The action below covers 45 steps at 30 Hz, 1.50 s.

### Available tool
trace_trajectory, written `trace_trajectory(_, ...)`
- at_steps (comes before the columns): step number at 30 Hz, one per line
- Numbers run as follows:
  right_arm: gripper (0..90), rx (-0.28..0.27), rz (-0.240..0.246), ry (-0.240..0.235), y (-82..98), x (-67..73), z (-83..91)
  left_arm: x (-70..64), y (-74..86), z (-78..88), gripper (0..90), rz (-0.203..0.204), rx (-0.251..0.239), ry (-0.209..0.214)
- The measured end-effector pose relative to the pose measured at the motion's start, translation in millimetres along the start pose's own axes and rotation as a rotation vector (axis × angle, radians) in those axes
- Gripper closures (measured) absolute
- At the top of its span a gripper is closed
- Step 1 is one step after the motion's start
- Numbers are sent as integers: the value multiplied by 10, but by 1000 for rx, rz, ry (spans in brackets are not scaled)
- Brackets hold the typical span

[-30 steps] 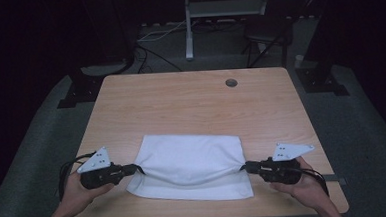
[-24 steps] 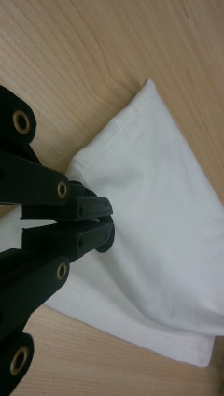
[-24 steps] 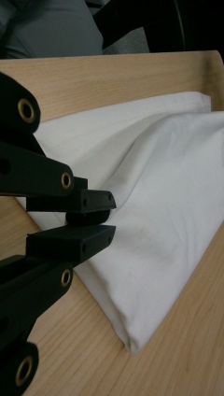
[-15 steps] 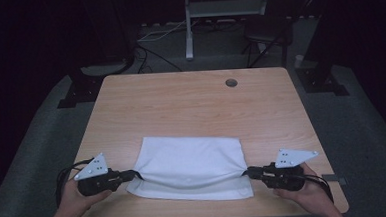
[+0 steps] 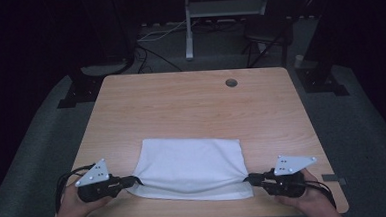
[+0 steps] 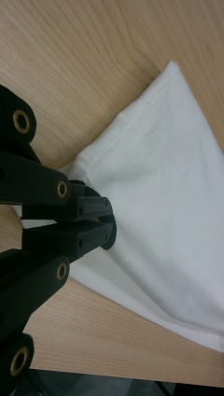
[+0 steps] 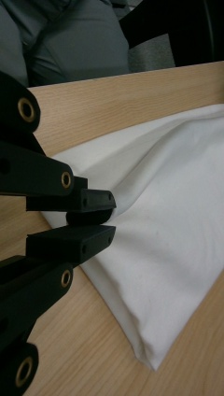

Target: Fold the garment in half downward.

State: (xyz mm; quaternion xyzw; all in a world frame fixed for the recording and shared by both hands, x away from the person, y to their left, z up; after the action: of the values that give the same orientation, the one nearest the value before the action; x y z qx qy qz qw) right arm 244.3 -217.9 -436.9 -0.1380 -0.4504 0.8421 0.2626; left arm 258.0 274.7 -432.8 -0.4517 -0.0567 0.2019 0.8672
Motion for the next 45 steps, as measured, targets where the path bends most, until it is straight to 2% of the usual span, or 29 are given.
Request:
trace_trajectory(9, 813, 41, 26, 4, 49, 34, -12, -40, 10, 20, 869, 6, -9, 14)
trace_trajectory(13, 807, 77, 66, 2, 41, 84, -20, -43, 21, 17, 868, -1, 1, 16)
trace_trajectory(17, 807, 101, 91, 8, 45, 103, -38, -45, 37, 7, 868, 10, 1, 19)
trace_trajectory(29, 795, 165, 122, 34, 90, 123, -82, -39, 99, -8, 860, 20, 29, 34)
trace_trajectory(35, 788, 170, 119, 31, 105, 118, -79, -39, 135, -21, 856, 31, 38, 40)
trace_trajectory(40, 746, 181, 117, 29, 107, 111, -71, -35, 142, -15, 846, 33, 46, 46)
trace_trajectory(42, 698, 195, 116, 24, 101, 110, -48, -34, 147, -1, 831, 42, 41, 53)
trace_trajectory(43, 681, 197, 120, 24, 97, 106, -38, -29, 147, 13, 821, 49, 31, 59)
trace_trajectory(44, 646, 186, 113, 30, 82, 94, -8, -11, 141, 51, 800, 63, -2, 59)
trace_trajectory(45, 646, 186, 113, 30, 82, 94, -8, -11, 141, 51, 783, 63, -2, 59)
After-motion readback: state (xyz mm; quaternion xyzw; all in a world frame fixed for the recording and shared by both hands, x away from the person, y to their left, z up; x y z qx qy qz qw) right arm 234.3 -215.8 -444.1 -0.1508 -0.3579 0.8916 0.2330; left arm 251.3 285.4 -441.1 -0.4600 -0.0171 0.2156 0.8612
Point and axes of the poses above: each handheld gripper's, and its own axes: z roughly backward along the jaws, y roughly out of its underside, x roughly to its left, the point moved 2 cm from there along -z, roughly forward along the jaws, and after that the axes turned 7 degrees about y, right-handed, at the moved point
